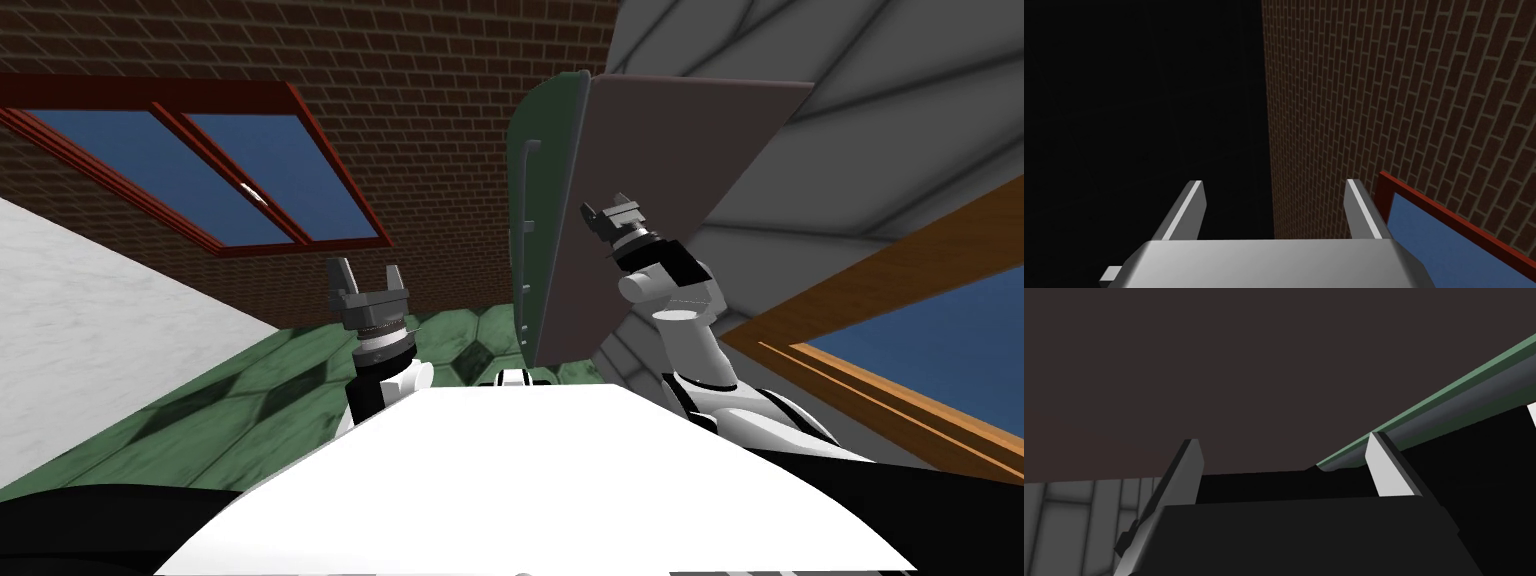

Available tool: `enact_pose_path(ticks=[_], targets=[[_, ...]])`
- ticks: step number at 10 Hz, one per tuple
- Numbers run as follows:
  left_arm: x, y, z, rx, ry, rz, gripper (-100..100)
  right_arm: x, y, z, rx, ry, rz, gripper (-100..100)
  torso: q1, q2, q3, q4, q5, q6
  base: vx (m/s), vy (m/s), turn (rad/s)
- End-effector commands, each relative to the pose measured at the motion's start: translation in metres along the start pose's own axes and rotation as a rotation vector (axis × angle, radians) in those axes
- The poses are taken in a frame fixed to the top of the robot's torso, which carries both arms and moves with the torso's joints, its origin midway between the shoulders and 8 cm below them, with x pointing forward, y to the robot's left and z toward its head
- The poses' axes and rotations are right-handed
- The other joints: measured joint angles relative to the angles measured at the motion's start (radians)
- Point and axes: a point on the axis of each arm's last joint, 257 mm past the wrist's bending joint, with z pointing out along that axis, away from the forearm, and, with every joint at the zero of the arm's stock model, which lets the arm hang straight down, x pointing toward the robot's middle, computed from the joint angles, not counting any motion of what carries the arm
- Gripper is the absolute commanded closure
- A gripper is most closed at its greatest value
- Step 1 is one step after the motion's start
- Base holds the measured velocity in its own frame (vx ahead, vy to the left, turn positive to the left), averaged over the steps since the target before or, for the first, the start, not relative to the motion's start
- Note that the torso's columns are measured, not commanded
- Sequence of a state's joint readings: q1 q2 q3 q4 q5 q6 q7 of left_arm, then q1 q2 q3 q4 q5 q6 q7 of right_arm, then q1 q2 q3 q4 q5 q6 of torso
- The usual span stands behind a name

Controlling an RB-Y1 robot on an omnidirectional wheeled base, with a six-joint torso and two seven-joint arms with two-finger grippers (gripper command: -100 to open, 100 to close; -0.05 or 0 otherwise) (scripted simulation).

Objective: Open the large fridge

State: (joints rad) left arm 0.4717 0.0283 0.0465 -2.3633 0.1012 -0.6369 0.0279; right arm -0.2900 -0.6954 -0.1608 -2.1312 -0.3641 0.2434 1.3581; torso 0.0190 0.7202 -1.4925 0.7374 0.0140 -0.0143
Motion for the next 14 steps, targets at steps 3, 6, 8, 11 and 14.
enact_pose_path(ticks=[3,6,8,11,14], targets=[[0.000,0.000,0.000,0.000,0.000,0.000,0,-0.023,-0.001,0.017,-0.023,-0.016,-0.169,-100,0.003,-0.003,-0.003,0.000,0.001,-0.001,0.018,0.048,-0.038],[0.000,0.000,0.000,0.000,0.000,0.000,0,-0.036,-0.003,0.029,-0.046,0.000,-0.306,-100,0.007,-0.007,-0.006,-0.001,0.002,-0.003,0.031,0.093,-0.073],[0.000,0.000,0.000,0.000,0.000,0.000,0,-0.043,-0.003,0.035,-0.057,0.005,-0.390,-100,0.006,-0.009,-0.007,-0.004,0.002,-0.005,0.017,0.083,-0.059],[0.000,0.000,0.000,0.000,0.000,0.000,0,-0.048,-0.003,0.040,-0.067,0.012,-0.489,-100,0.000,-0.010,-0.009,-0.005,-0.001,-0.002,0.008,0.069,-0.025],[0.000,0.000,0.000,0.000,0.000,0.000,0,-0.053,-0.004,0.043,-0.078,0.019,-0.583,-100,-0.007,-0.012,-0.010,-0.006,-0.005,0.002,0.015,0.075,-0.062]])
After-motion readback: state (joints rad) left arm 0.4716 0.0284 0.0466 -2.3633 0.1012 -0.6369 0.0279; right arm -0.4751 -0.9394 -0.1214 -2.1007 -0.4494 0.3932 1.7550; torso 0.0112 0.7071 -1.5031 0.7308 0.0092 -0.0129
